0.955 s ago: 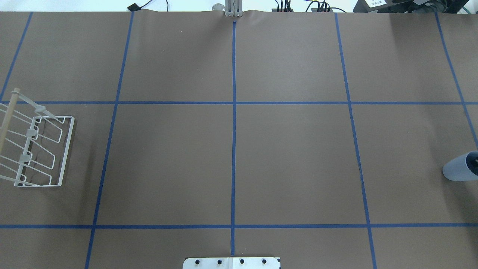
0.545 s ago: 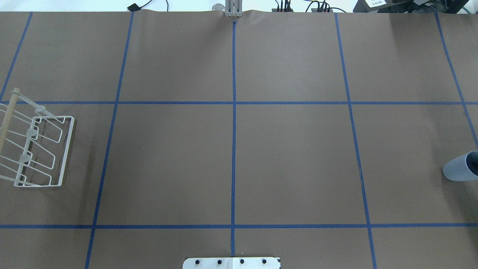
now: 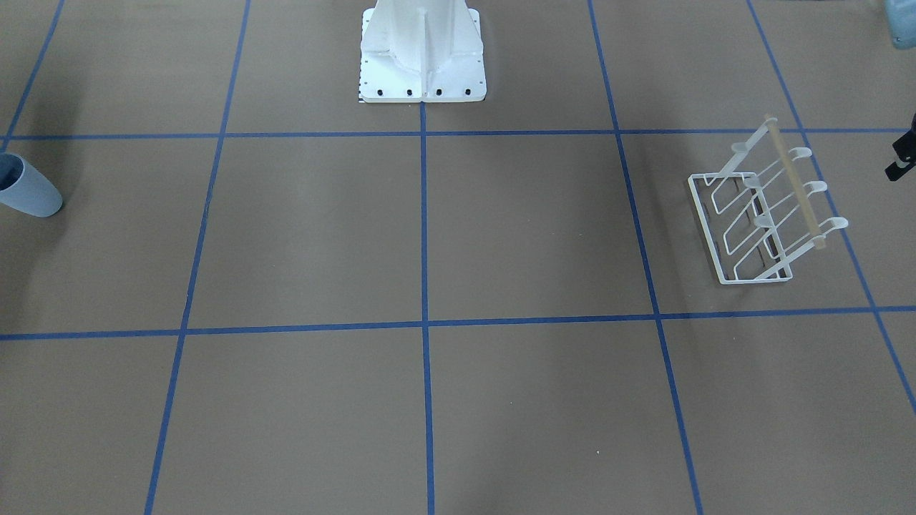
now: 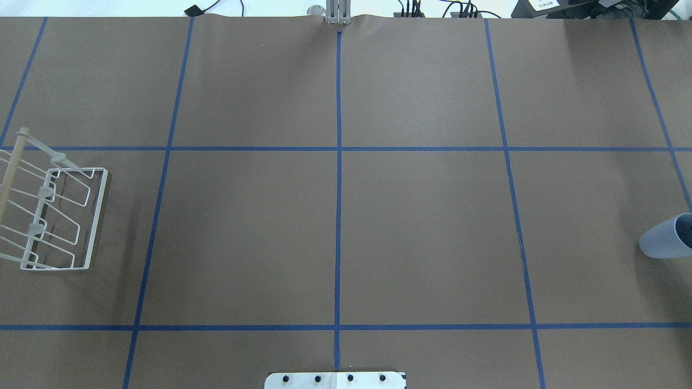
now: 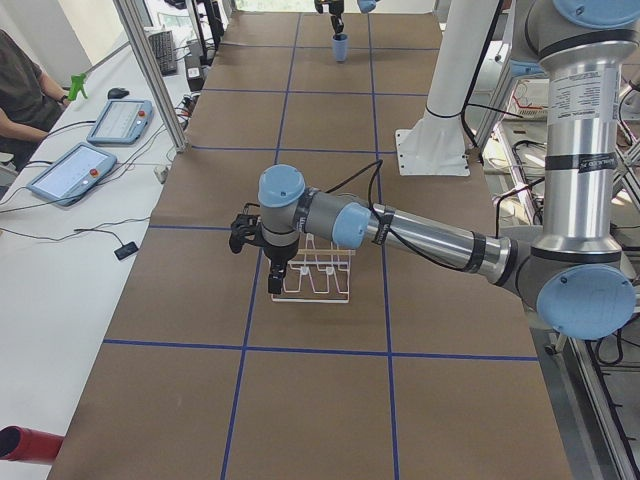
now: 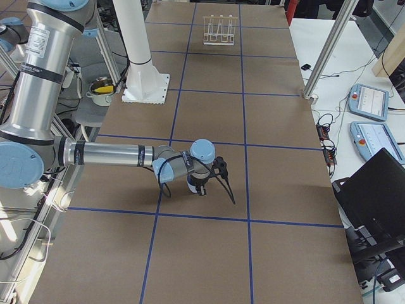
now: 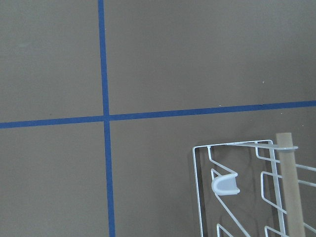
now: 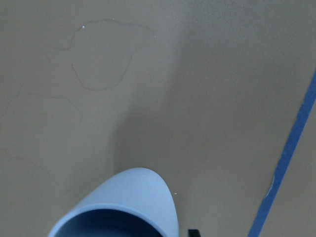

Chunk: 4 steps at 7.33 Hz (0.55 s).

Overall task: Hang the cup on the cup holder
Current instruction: 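Grasp the light blue cup by its base with the right gripper and lift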

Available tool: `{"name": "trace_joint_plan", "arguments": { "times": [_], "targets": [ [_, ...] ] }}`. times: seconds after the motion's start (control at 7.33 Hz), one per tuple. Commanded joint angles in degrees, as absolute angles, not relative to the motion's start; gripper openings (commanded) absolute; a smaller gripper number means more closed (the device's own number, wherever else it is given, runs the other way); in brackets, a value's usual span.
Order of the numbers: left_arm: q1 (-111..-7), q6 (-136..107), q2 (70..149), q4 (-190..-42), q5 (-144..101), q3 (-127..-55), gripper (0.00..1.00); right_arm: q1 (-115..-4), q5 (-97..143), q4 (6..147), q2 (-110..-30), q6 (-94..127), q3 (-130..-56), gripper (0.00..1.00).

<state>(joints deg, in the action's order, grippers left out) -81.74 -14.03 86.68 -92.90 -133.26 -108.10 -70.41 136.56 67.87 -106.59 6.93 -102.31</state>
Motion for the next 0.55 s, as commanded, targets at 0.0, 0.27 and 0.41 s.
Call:
{"name": "trace_joint_plan", "arguments": {
  "times": [0.0, 0.27, 0.41],
  "targets": [
    [-81.7, -14.1, 87.0, -92.9, -133.2, -108.1, 0.98, -72.4, 137.8, 68.1, -107.0, 6.9, -105.5, 0.0],
    [-79.7, -14.2, 88.8, -95.0, -133.7, -107.9, 0.98, -72.4, 142.9, 67.1, -104.0, 14.5, -106.0, 0.0],
    [-78.0, -14.2, 89.7, -97.4, -133.7, -107.6, 0.98, -72.4, 144.1, 67.1, -101.2, 19.9, -106.1, 0.0]
  ]
}}
